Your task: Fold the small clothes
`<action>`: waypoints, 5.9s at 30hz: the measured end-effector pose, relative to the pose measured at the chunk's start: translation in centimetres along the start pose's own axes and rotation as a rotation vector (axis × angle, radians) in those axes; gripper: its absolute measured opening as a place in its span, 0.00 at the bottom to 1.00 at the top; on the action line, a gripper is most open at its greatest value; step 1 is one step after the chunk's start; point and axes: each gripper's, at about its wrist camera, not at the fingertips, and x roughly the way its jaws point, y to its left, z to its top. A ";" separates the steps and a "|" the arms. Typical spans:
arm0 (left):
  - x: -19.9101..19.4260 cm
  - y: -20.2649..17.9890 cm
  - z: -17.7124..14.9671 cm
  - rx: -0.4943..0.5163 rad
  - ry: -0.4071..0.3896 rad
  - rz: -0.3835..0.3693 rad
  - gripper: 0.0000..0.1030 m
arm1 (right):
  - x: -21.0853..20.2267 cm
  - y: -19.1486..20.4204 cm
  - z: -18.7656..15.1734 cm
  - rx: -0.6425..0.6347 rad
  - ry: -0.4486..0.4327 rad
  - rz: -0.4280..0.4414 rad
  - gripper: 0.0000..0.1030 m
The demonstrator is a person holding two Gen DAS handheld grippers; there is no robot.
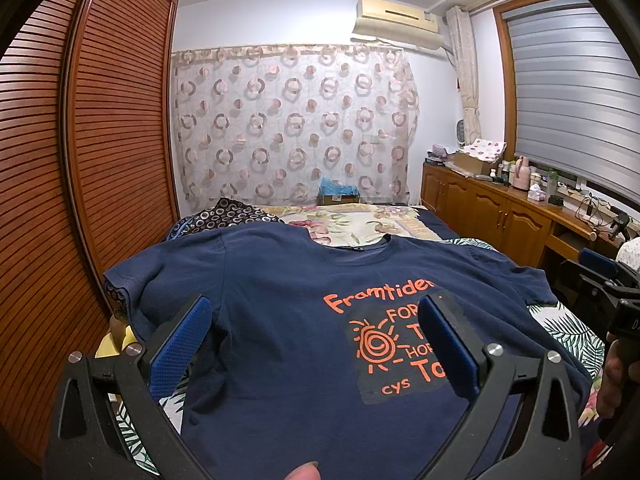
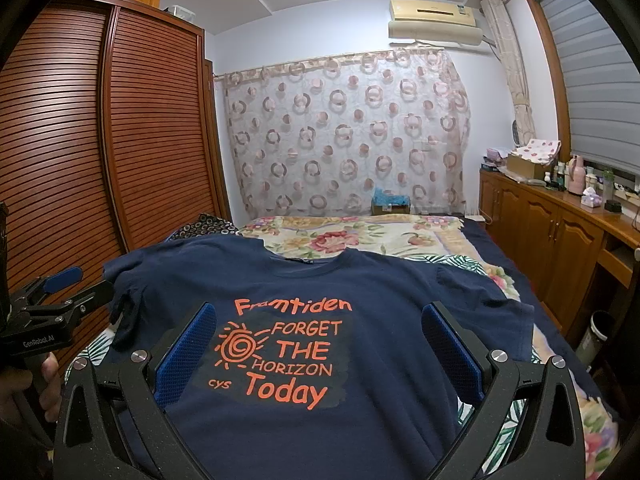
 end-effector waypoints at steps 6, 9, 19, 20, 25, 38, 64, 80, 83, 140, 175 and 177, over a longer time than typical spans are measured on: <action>0.0 0.0 0.0 0.001 -0.001 0.000 1.00 | 0.0 0.0 0.0 -0.001 0.000 -0.001 1.00; 0.0 0.0 0.0 0.000 -0.001 0.000 1.00 | 0.0 0.0 0.0 0.000 0.000 0.000 1.00; 0.0 0.0 0.0 0.002 -0.002 0.001 1.00 | 0.1 0.0 0.0 0.000 0.001 0.000 1.00; 0.0 0.0 0.0 0.002 -0.002 0.001 1.00 | 0.0 0.0 0.0 0.000 0.001 0.000 1.00; 0.0 0.0 0.0 0.001 -0.003 0.001 1.00 | 0.0 0.0 0.0 -0.001 0.000 0.000 1.00; 0.1 0.0 0.0 0.001 0.003 0.001 1.00 | 0.3 0.2 -0.1 -0.002 0.008 0.006 1.00; 4.5 14.8 -1.5 -0.086 0.145 0.192 0.95 | 7.8 1.4 -0.2 -0.107 0.179 0.220 0.99; 10.6 19.6 -0.6 -0.126 0.260 0.142 0.27 | 9.6 0.1 0.2 -0.131 0.226 0.255 0.98; 10.7 19.4 -0.6 -0.111 0.263 0.148 0.07 | 9.6 0.6 0.2 -0.132 0.221 0.250 0.98; 11.5 10.0 -5.4 0.068 0.411 -0.092 0.79 | 24.0 8.2 2.7 -0.251 0.459 0.391 0.55; 13.9 10.6 -6.7 0.056 0.519 -0.084 0.88 | 23.8 1.2 5.4 -0.201 0.445 0.223 0.13; 14.0 10.6 -6.7 0.056 0.519 -0.084 0.88 | 21.9 -0.9 5.3 -0.199 0.434 0.190 0.17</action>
